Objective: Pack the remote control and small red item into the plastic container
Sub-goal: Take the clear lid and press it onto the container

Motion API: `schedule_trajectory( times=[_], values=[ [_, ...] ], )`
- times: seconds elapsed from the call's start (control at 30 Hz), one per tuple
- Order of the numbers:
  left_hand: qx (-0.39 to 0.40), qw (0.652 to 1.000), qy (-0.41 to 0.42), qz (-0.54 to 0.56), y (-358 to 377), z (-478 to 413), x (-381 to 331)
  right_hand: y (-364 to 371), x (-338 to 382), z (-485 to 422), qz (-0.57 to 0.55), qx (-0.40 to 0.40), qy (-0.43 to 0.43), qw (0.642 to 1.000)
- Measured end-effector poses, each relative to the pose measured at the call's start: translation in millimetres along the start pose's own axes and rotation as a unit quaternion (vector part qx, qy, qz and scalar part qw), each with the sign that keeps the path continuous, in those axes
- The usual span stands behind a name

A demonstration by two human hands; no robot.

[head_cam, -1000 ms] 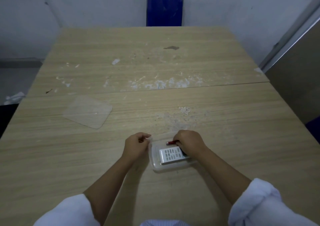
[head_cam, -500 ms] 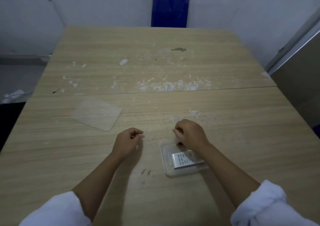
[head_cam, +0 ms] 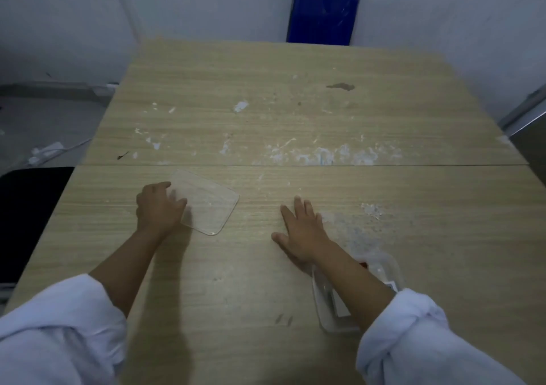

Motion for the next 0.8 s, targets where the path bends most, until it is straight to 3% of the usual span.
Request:
schedule_trajectory(
  times=[0.13, 0.4, 0.53, 0.6, 0.8],
  values=[
    [0.029, 0.998, 0.002, -0.052, 5.2, -15.6, 4.7, 9.3, -3.2, -4.1, 0.011, -0.014, 0.002, 1.000],
    [-0.008, 0.996, 0.023, -0.080, -1.1, -12.4, 8.1, 4.6, -1.9, -0.7, -0.013, -0.020, 0.002, 1.000],
    [-0.007, 1.000, -0.017, 0.023, -0.7, -12.6, 8.5, -3.0, 0.8, 0.8, -0.034, -0.014, 0.013, 0.999],
    [-0.021, 0.996, 0.001, 0.089, -1.0, -10.4, -0.2, -9.0, 0.7, 4.0, -0.059, -0.026, 0.027, 0.998],
    [0.008, 0.959, -0.012, 0.282, 13.2, 11.4, -33.9, -40.3, -5.1, 20.3, -0.169, -0.127, 0.077, 0.974]
  ],
)
Point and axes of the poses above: each hand's wrist, its own z-axis away from the middle knuckle, its own y-axis out of the palm, x = y × z, the point moved 7 cm from there along -z, towards the middle knuckle, and after that the axes turned 7 degrees about z, right-handed, at the moved point
